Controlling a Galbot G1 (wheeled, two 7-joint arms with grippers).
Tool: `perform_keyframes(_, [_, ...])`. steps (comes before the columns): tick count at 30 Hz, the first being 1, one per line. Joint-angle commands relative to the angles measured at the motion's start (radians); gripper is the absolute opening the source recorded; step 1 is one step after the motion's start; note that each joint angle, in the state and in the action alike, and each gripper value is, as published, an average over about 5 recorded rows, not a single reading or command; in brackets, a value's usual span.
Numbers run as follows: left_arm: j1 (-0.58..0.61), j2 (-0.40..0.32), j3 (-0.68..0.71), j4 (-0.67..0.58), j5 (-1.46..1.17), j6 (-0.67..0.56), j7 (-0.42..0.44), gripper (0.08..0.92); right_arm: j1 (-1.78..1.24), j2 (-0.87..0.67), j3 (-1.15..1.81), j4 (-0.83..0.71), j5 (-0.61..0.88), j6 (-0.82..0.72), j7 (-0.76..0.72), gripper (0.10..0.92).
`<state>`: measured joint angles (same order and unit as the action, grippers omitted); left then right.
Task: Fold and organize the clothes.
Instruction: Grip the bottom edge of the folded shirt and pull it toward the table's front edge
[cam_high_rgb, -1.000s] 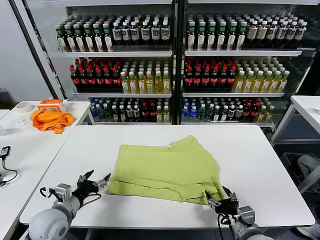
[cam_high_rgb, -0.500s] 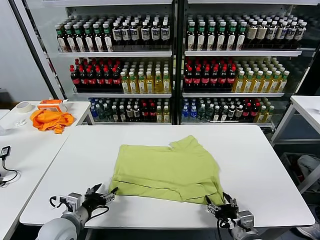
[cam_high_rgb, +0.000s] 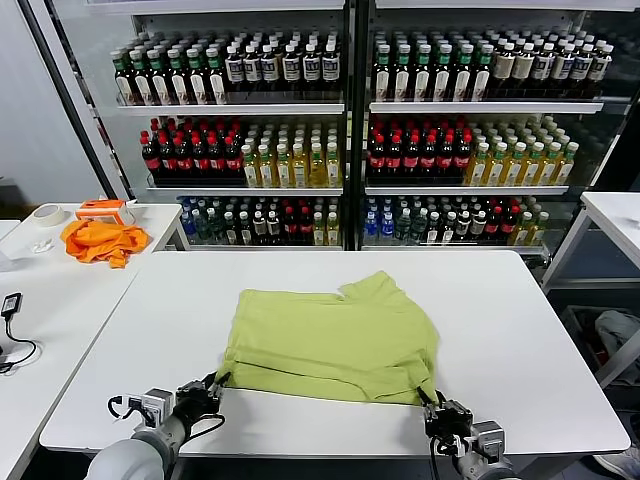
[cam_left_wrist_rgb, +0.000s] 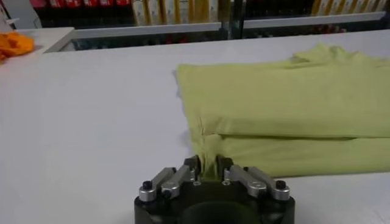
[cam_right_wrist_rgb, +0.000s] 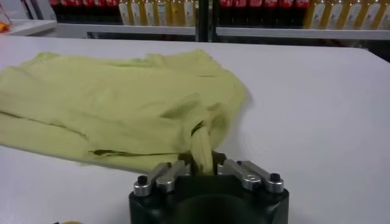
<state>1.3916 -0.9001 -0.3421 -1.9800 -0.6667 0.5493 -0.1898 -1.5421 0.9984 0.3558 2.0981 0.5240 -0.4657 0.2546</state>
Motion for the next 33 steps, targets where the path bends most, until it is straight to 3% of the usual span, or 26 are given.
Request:
perform_keyframes(1, [0.067, 0.017, -0.027, -0.059, -0.001, 0.026, -0.009, 0.169, -0.004, -0.014, 0.004, 0.011, 0.002, -0.003, -0.003, 0.123])
perform_keyframes(5, [0.182, 0.044, -0.109, -0.159, -0.015, 0.027, -0.009, 0.088, -0.031, -0.051, 0.016, 0.047, 0.004, -0.005, -0.017, 0.122])
perform_keyframes(11, [0.339, 0.060, -0.204, -0.267, -0.020, 0.026, -0.014, 0.081, -0.079, -0.083, 0.012, 0.102, -0.003, -0.009, -0.021, 0.122])
perform_keyframes(16, [0.421, 0.058, -0.239, -0.280, -0.002, 0.014, -0.014, 0.081, -0.146, -0.075, 0.013, 0.133, -0.035, -0.004, -0.027, 0.122])
perform_keyframes(27, [0.369, 0.059, -0.237, -0.234, 0.043, -0.025, -0.008, 0.081, -0.179, -0.067, 0.026, 0.152, -0.080, -0.006, -0.029, 0.142])
perform_keyframes(33, [0.360, 0.072, -0.269, -0.253, 0.037, -0.035, 0.005, 0.186, -0.169, -0.067, 0.045, 0.176, -0.084, -0.031, -0.033, 0.298])
